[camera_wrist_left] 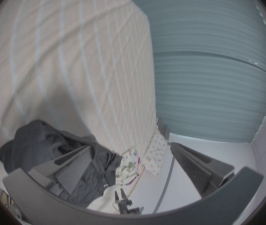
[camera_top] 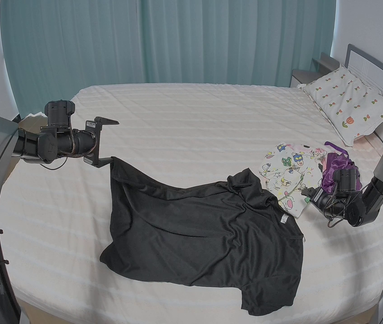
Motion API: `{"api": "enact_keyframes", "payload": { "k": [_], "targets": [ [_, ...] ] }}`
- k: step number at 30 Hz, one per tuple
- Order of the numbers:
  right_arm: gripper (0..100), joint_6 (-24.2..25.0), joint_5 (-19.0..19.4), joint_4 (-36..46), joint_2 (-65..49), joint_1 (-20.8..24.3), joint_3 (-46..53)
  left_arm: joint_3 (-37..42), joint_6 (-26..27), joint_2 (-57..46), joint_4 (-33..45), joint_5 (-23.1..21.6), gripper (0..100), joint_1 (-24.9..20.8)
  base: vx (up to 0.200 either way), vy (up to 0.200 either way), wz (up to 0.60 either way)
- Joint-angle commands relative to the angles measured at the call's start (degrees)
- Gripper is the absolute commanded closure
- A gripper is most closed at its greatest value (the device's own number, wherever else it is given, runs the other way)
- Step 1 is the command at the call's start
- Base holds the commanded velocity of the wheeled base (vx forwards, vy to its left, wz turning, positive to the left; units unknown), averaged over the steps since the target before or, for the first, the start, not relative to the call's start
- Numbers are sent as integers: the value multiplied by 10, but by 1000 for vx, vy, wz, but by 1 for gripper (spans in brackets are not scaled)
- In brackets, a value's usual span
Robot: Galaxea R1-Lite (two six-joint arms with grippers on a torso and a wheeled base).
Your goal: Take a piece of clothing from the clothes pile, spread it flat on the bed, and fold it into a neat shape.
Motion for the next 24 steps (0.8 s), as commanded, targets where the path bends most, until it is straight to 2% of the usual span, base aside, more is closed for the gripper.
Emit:
{"api": "enact_keyframes", "payload": {
  "k": [1, 3, 5, 6, 8, 9, 10, 11, 15, 19, 20, 24],
  "targets": [
    [0, -14, 22, -14, -30, 16, 52, -36, 11, 18, 51, 25, 0, 11, 0, 0, 0],
    [0, -8, 24, -34, -37, 42, 57, -37, 28, 25, 49, 59, 0, 9, 0, 0, 0],
    [0, -7, 24, -43, -38, 53, 57, -38, 35, 27, 49, 68, 0, 8, 0, 0, 0],
    [0, -7, 22, -56, -39, 87, 57, -38, 42, 29, 49, 82, 0, 9, 0, 0, 0],
    [0, -7, 20, -58, -39, 104, 54, -38, 42, 30, 48, 86, 0, 9, 0, 0, 0],
    [0, -6, 17, -59, -39, 141, 48, -38, 43, 31, 49, 99, 0, 9, 0, 0, 0],
    [0, -6, 17, -59, -39, 150, 47, -38, 43, 31, 49, 103, 0, 9, 0, 0, 0],
    [0, -7, 18, -58, -36, 178, 40, -37, 43, 33, 49, 109, 0, 9, 0, 0, 0],
    [0, -7, 14, -52, 2, 231, 1, -32, 43, 34, 49, 110, 0, 9, 0, 0, 0],
    [0, -13, 10, -37, 36, 245, -37, -31, 43, 34, 49, 111, 0, 9, 0, 0, 0],
    [0, -18, 8, -12, 73, 245, -70, -31, 44, 34, 49, 111, 0, 11, 0, 0, 0],
    [0, -48, -22, 35, 150, 237, -131, -38, 73, 37, 49, 110, 0, 31, 0, 0, 0]
  ]
}}
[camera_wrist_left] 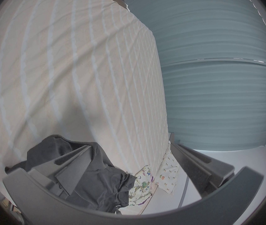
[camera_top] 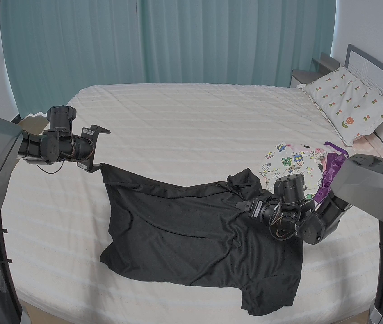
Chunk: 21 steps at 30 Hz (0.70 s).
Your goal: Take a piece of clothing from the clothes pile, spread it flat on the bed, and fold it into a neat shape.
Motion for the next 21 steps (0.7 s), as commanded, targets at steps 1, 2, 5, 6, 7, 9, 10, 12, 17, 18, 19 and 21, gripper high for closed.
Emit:
{"api": "enact_keyframes", "payload": {
  "k": [1, 2, 5, 6, 7, 9, 10, 12, 17, 18, 19, 21],
  "targets": [
    [0, -33, -32, 49, 119, 2, -83, -8, 29, 8, 0, 2, 0, 25, 0, 0, 0],
    [0, -35, -38, 61, 125, -1, -94, -17, 40, 18, 0, 3, 0, 35, 0, 0, 0],
    [0, -35, -42, 95, 122, 0, -102, -52, 44, 37, 2, 4, 0, 57, 0, 0, 0],
    [0, -35, -43, 98, 122, 0, -102, -63, 45, 43, 2, 3, 0, 65, 0, 0, 0],
    [0, -35, -44, 98, 122, 0, -102, -72, 44, 47, 0, 3, 0, 71, 0, 0, 0],
    [0, -35, -44, 101, 122, 0, -102, -97, 44, 59, 4, 4, 0, 79, 0, 0, 0],
    [0, -35, -44, 101, 122, 0, -102, -102, 43, 60, 5, 4, 0, 81, 0, 0, 0],
    [0, -35, -44, 102, 121, 0, -102, -124, 42, 68, 9, 5, 0, 90, 0, 0, 0],
    [0, -33, -43, 72, 119, 1, -94, -117, 41, 67, 10, 10, 0, 92, 0, 0, 0],
    [0, -29, -42, 57, 113, 1, -92, -110, 41, 66, 13, 10, 0, 92, 0, 0, 0],
    [0, -26, -41, 42, 103, 0, -87, -100, 41, 63, 17, 9, 0, 92, 0, 0, 0],
    [0, -8, -38, 10, 74, -3, -66, -70, 42, 41, 25, 6, 0, 91, 0, 0, 0]
  ]
}}
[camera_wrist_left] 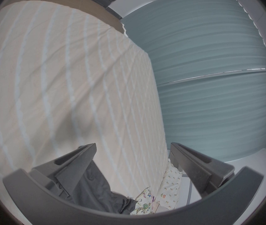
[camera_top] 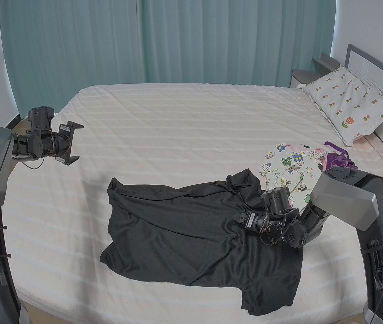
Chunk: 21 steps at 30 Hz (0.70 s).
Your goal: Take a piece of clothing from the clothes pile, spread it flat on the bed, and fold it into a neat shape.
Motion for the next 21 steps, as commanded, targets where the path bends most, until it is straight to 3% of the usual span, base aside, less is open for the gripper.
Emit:
{"api": "enact_keyframes", "payload": {
  "k": [1, 8, 18, 21],
  "targets": [
    [0, 22, 6, -45, -44, -3, 30, 46, 1, -24, 11, -3, 0, -1, 0, 0, 0],
    [0, 33, 25, -63, -159, -58, 93, 220, 10, -125, -24, -35, 0, -19, 0, 0, 0],
    [0, 31, 20, -58, -146, -154, 134, 468, 7, -248, -144, -32, 0, -73, 0, 0, 0],
    [0, 31, 3, -58, -130, -191, 134, 542, 4, -275, -194, -17, 0, -92, 0, 0, 0]
  ]
}}
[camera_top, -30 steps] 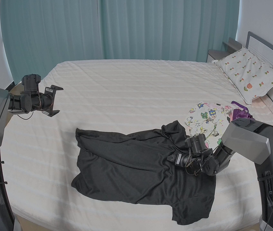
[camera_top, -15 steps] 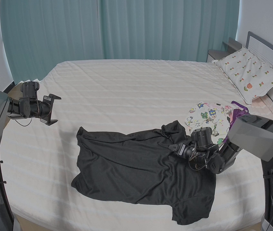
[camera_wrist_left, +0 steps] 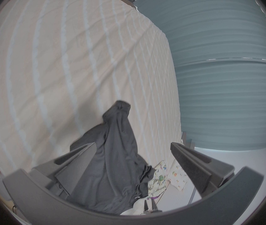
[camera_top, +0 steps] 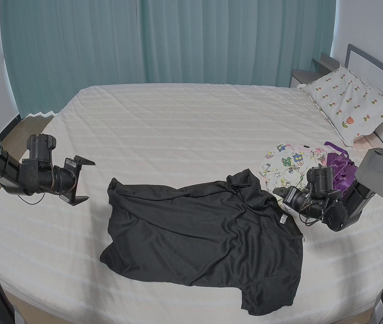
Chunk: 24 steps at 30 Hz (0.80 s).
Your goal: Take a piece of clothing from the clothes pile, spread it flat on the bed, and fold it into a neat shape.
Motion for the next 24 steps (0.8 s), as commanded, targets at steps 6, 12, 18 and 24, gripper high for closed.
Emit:
{"api": "enact_keyframes", "payload": {
  "k": [6, 12, 18, 24],
  "targets": [
    [0, 1, -20, 1, 54, -99, 2, 197, -22, -131, -123, 16, 0, -59, 0, 0, 0],
    [0, 24, -48, 5, 107, -88, -79, 212, -62, -132, -154, 15, 0, -60, 0, 0, 0],
    [100, 27, -62, 50, 162, -71, -193, 259, -74, -127, -214, 10, 0, -61, 0, 0, 0],
    [100, 29, -68, 28, 180, -116, -269, 284, -73, -122, -251, 8, 0, -61, 0, 0, 0]
  ]
}}
